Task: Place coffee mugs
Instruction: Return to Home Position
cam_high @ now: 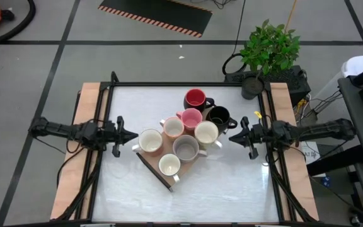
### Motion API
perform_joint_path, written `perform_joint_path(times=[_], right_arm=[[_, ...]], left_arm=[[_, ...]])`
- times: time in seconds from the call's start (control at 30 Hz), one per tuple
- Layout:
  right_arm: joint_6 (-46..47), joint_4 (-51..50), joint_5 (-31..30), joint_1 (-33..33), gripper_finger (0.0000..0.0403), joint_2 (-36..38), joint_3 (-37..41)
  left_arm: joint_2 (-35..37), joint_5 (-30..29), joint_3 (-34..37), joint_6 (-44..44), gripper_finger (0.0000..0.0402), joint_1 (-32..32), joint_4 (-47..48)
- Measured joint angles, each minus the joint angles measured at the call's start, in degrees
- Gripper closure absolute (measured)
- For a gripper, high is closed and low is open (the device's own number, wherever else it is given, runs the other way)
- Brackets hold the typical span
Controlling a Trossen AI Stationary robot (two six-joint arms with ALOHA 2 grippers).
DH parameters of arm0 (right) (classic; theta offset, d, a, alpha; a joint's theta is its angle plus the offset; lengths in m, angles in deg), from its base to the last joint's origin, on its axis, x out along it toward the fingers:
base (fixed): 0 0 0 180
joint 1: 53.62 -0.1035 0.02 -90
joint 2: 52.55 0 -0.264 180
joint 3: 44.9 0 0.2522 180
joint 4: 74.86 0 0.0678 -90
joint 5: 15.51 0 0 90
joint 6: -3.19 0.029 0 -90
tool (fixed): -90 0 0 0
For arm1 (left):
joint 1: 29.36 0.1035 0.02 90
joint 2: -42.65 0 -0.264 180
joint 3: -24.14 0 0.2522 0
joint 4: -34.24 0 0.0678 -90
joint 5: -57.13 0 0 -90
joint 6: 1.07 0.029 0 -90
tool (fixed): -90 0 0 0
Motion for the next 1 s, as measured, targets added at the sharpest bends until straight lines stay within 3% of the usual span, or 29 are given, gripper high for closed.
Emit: perform_joint_path(times=[0.23,0.47,0.6,1.0], right_arm=[[0.1,-2.6,3.6,4.9,0.0403,0.7,0.0],[-0.7,-4.1,0.5,5.8,0.0403,2.6,0.0],[-2.0,-5.6,-2.9,4.8,0.0403,4.8,0.0],[-2.3,-17.1,-4.4,-0.8,0.0403,16.1,0.0]], left_arm=[[3.8,1.5,-0.1,-1.4,0.0401,1.5,0.8],[3.8,1.6,-0.1,-3.1,0.0401,2.2,1.0],[3.8,1.6,-0.1,-4.5,0.0401,2.2,1.0],[3.8,1.5,-0.1,-3.3,0.0401,2.2,1.1]])
